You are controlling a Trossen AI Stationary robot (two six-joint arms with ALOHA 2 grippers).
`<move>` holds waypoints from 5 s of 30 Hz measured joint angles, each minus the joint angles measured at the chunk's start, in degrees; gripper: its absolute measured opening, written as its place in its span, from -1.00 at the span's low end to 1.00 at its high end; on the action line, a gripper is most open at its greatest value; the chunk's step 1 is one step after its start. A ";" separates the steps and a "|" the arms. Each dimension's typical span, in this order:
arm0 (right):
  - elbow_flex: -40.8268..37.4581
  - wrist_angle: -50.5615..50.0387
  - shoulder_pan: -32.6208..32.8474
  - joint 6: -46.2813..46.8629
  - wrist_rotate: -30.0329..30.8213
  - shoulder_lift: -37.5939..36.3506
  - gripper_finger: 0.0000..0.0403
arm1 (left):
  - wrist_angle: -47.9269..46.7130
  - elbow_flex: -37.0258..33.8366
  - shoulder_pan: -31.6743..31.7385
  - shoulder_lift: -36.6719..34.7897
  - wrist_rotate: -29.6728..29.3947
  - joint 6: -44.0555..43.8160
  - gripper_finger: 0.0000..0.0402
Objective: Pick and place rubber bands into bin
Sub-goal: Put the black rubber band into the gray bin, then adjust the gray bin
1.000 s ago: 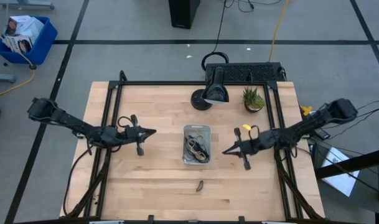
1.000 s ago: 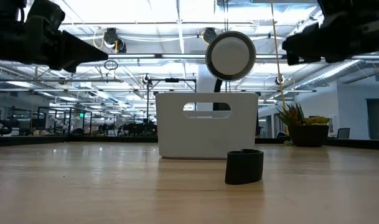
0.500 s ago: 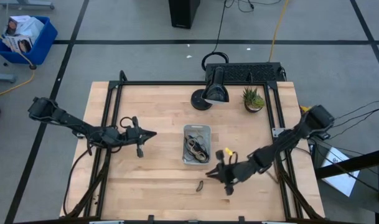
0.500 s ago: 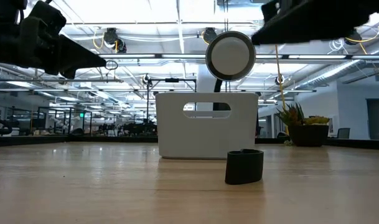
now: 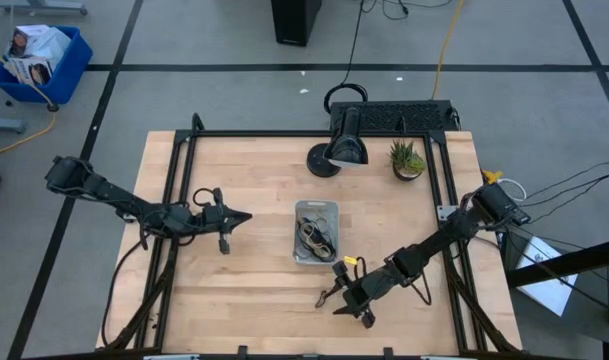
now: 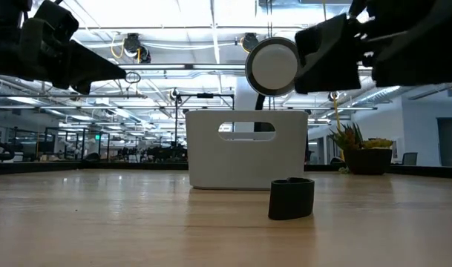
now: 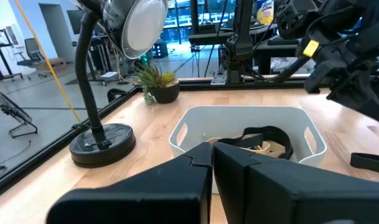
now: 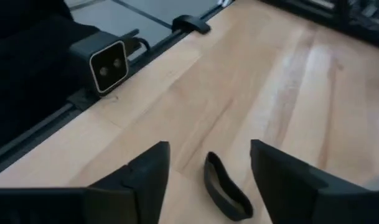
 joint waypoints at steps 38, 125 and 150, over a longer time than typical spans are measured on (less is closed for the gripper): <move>7.80 -3.15 -4.46 -2.83 -3.94 11.80 -0.94 | -2.25 0.02 0.00 0.00 0.26 -0.47 -0.89; -2.47 -8.62 -19.45 3.81 1.97 -13.66 0.11 | -3.50 0.02 0.02 0.01 0.22 -0.03 -0.89; -2.47 -23.17 -14.62 7.93 3.70 -13.90 -0.31 | -3.45 0.02 0.02 0.02 0.24 -0.43 -0.89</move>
